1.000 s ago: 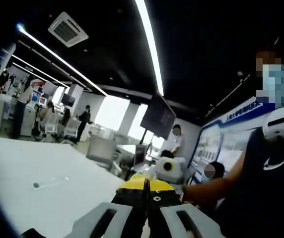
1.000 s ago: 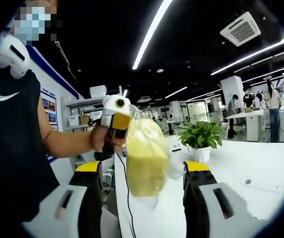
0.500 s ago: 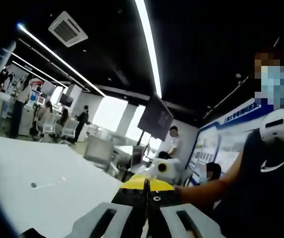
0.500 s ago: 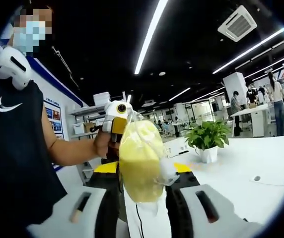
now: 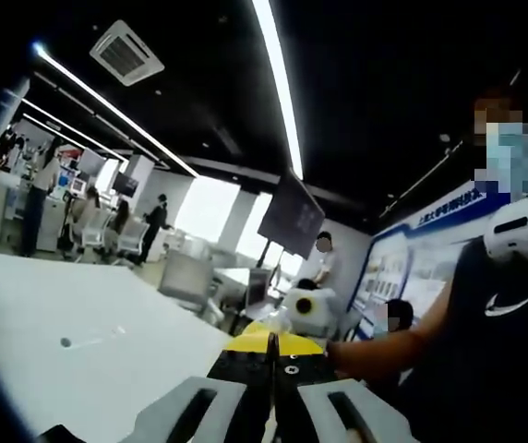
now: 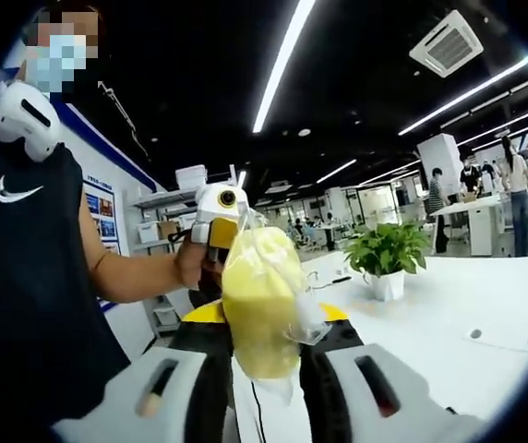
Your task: Compare the silicone blocks by pressing each to a similar depth, holding the contact briefly, and releasing to observe deformation and rebound differences across the visible hardness samples.
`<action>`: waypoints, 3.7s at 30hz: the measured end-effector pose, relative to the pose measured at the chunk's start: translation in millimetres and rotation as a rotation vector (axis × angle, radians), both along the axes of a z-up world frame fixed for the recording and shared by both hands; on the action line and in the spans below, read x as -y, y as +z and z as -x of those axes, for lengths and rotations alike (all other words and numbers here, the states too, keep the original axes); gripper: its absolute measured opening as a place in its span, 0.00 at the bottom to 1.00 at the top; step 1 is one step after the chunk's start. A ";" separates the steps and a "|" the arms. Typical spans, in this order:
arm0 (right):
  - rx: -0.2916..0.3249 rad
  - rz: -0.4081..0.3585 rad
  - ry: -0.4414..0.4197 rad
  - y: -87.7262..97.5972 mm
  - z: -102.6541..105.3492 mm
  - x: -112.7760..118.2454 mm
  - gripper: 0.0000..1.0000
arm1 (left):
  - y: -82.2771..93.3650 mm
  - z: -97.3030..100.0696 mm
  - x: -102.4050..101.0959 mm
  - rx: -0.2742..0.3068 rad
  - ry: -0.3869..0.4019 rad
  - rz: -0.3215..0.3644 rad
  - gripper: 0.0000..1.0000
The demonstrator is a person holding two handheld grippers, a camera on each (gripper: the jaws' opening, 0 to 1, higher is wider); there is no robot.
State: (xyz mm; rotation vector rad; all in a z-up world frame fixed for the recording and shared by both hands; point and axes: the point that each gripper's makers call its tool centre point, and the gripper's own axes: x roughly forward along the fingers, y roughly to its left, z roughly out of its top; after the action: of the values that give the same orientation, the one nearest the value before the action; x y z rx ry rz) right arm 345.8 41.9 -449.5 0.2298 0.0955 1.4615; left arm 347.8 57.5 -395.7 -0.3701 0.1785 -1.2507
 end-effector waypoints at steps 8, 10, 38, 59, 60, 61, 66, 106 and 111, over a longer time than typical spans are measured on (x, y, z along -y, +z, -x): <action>-0.005 0.003 0.005 1.5 -1.9 -1.0 0.20 | -1.7 -0.5 -5.0 -0.011 0.015 0.017 0.00; -0.021 0.006 0.008 1.0 -1.8 -1.6 0.18 | -2.5 -0.5 -5.7 -0.013 0.017 0.013 0.00; -0.124 0.082 0.020 -0.3 -2.3 4.7 0.03 | -5.8 -4.0 -0.9 0.060 0.053 0.009 0.00; -0.139 0.123 0.054 -7.8 5.1 13.7 0.01 | -15.9 3.6 6.3 0.087 0.020 -0.033 0.00; -0.139 0.128 0.055 -8.6 5.2 13.9 0.01 | -16.9 3.3 6.4 0.091 0.023 -0.040 0.00; -0.142 0.135 0.057 -9.8 5.3 13.9 0.01 | -18.5 2.9 6.2 0.101 0.031 -0.052 0.00; -0.149 0.156 0.066 -14.0 6.1 11.2 0.01 | -23.4 4.1 2.7 0.110 0.053 -0.079 0.01; -0.139 0.141 0.067 -13.7 5.2 10.2 0.00 | -23.1 5.0 2.0 0.008 0.048 -0.048 0.00; -0.141 0.137 0.068 -12.7 5.4 9.3 0.00 | -22.2 4.7 0.8 0.009 0.048 -0.040 0.00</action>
State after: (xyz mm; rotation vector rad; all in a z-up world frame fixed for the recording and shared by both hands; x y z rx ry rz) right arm 340.4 32.6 -462.3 0.2193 0.3189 1.4983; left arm 343.1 56.7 -417.8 -0.3325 0.1858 -1.1996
